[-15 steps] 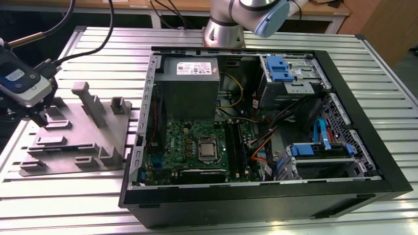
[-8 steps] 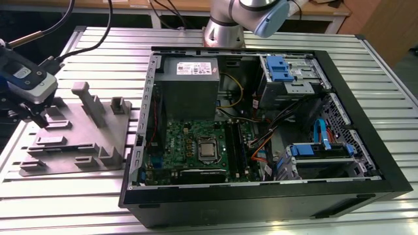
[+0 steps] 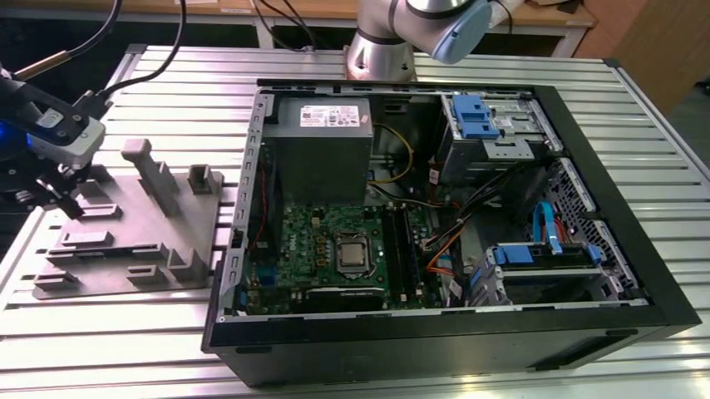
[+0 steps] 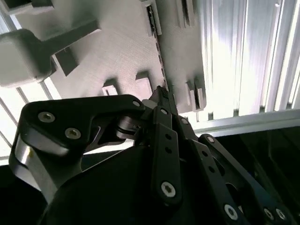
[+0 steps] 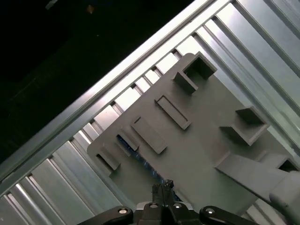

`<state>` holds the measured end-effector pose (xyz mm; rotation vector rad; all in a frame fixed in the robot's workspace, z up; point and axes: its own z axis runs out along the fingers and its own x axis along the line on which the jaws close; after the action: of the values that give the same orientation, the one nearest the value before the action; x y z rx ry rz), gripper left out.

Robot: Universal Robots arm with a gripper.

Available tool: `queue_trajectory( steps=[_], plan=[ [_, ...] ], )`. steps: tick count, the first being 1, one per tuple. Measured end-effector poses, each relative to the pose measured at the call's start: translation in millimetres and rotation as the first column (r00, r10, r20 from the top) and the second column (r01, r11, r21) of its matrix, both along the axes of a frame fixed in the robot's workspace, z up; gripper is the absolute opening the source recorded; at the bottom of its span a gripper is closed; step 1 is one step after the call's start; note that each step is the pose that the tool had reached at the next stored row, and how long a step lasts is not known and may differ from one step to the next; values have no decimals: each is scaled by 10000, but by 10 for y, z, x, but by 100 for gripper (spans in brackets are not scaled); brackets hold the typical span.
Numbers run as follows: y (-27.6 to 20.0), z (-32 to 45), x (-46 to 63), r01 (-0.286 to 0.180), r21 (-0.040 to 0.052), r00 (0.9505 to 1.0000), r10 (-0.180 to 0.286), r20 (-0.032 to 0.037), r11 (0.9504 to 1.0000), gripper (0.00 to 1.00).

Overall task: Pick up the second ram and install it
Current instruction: 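Pick up the second ram and move it above second insertion slot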

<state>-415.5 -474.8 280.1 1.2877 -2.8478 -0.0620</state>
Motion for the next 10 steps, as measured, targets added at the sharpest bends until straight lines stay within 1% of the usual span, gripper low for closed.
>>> queue_trajectory(
  steps=[3, 5, 8, 10],
  plan=[
    [0, -12, 0, -555, 0, 9985, 555, 0, 9985, 10],
    [0, -21, 0, -913, 0, 9958, 913, 0, 9958, 10],
    [0, -33, 0, -1450, 0, 9894, 1450, 0, 9894, 10],
    [0, -41, 0, -1815, 0, 9834, 1815, -1, 9834, 10]
  ],
)
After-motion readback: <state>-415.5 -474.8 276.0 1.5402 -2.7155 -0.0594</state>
